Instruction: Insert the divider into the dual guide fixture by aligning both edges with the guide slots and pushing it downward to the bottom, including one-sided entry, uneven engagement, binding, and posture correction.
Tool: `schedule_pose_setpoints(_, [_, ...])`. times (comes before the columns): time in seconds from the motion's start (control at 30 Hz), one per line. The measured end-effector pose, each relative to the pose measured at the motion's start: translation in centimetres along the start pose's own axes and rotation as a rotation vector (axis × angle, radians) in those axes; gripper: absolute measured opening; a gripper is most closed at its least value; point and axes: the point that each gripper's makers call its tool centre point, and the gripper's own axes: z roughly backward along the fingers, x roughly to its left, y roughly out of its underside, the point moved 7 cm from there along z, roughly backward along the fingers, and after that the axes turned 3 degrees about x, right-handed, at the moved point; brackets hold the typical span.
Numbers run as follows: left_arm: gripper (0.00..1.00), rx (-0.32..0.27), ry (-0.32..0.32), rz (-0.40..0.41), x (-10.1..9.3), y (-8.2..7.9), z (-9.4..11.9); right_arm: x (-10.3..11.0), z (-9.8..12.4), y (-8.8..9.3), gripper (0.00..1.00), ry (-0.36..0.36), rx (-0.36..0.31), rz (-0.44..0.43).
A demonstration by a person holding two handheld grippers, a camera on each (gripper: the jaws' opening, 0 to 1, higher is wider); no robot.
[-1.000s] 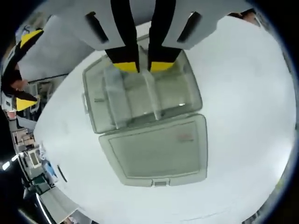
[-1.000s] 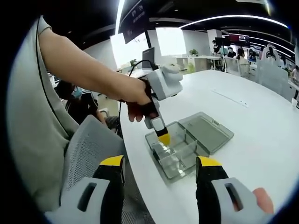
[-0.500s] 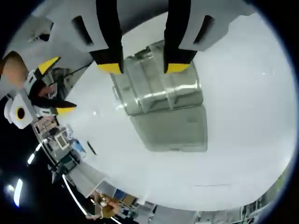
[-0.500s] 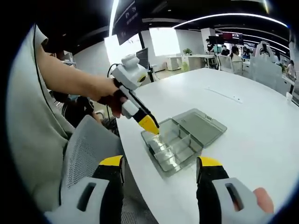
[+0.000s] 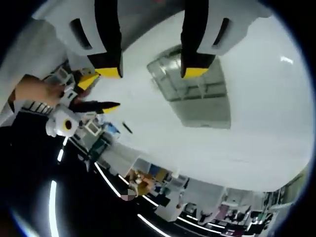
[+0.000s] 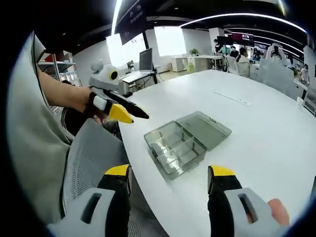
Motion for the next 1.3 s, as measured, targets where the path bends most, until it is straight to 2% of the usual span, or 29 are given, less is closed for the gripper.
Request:
schedule_pose_setpoints(0.1, [0.49,0.001,0.006,-0.001,-0.5,0.7,0.3,-0.3,0.4,0.0,0.6,0.017,0.007,-0.002])
schedule_pose_setpoints(0.17, [0.52,-0.02,0.015,-0.008,-0.8,0.8,0.5,-0.5,0.7,0.1,0.6,0.028,0.01,-0.007])
schedule_pose_setpoints(0.27, [0.56,-0.057,0.028,-0.051,-1.3,0.8,0.8,-0.7,0.9,0.1,0.6,0.041,0.013,-0.013])
schedule_pose_setpoints(0.6, [0.63,-0.086,0.034,-0.146,-1.7,0.5,1.3,-1.3,1.4,0.6,0.6,0.074,0.045,-0.021])
schedule_pose_setpoints(0.87, [0.67,-0.076,0.015,-0.24,-1.1,0.4,1.3,-2.2,0.9,0.8,0.59,0.085,0.074,-0.021])
schedule_pose_setpoints(1.13, [0.68,-0.067,0.007,-0.28,-0.5,0.2,1.1,-3.8,0.4,1.4,0.59,0.097,0.125,-0.009])
schedule_pose_setpoints(1.3, [0.69,-0.042,-0.011,-0.318,0.0,0.5,0.8,-4.7,0.4,2.1,0.59,0.109,0.152,-0.009])
